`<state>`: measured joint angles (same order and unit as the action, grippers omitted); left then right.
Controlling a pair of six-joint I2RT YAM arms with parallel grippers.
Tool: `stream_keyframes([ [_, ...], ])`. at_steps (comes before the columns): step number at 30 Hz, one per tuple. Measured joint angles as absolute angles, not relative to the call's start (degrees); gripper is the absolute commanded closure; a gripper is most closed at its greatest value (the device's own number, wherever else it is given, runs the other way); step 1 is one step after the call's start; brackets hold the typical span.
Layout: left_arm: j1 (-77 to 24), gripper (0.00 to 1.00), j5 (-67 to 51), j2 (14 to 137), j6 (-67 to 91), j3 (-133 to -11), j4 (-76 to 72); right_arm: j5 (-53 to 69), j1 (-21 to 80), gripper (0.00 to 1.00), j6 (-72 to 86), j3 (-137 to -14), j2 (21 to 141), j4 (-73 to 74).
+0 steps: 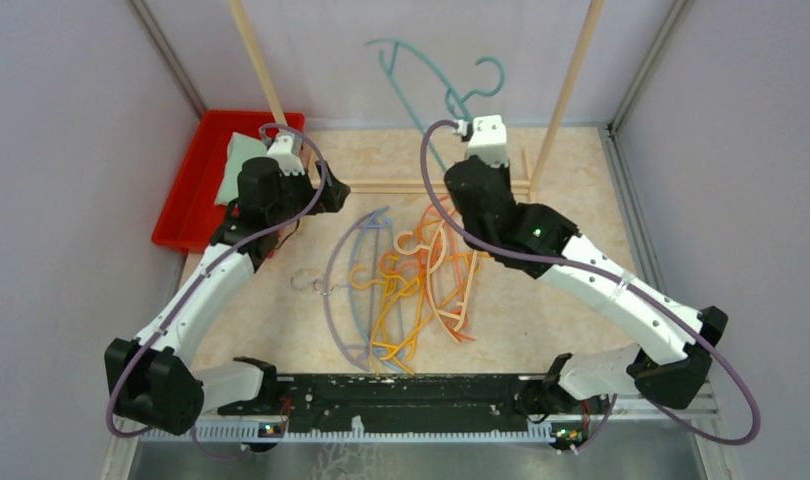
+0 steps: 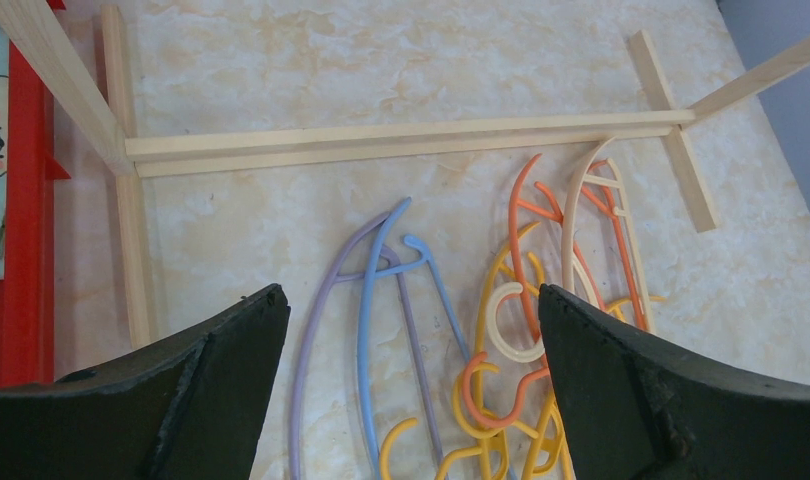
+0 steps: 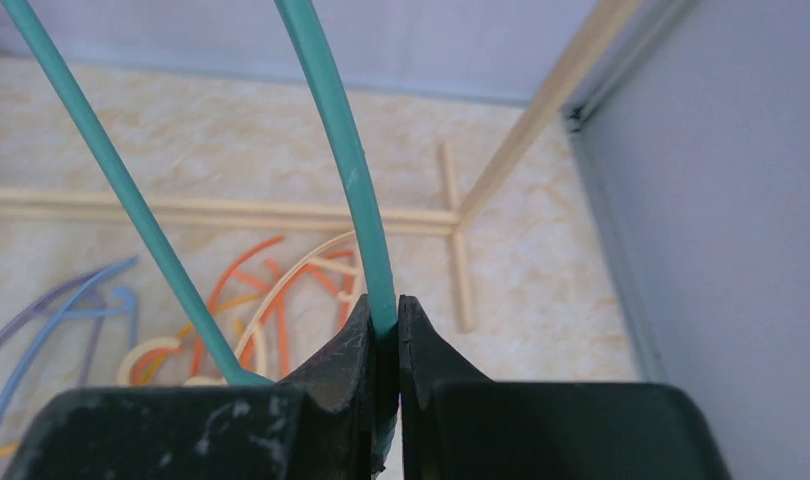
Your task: Organize the hangers
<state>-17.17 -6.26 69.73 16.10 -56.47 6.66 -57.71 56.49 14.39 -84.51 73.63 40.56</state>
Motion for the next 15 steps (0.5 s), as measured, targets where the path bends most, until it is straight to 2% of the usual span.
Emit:
stream_keyframes([
  [9, -17.17, 0.01, -6.79, 62.08, 16.05, -54.89, 6.96, -63.86, 49.43, 1.0, -12.97, -83.57, 71.09, 15.49],
  [15, -17.17, 0.01, -6.59, 62.15, 15.42, -53.82, 8.08, -63.29, 45.06, 1.0, -20.56, -83.35, 71.5, 9.56],
])
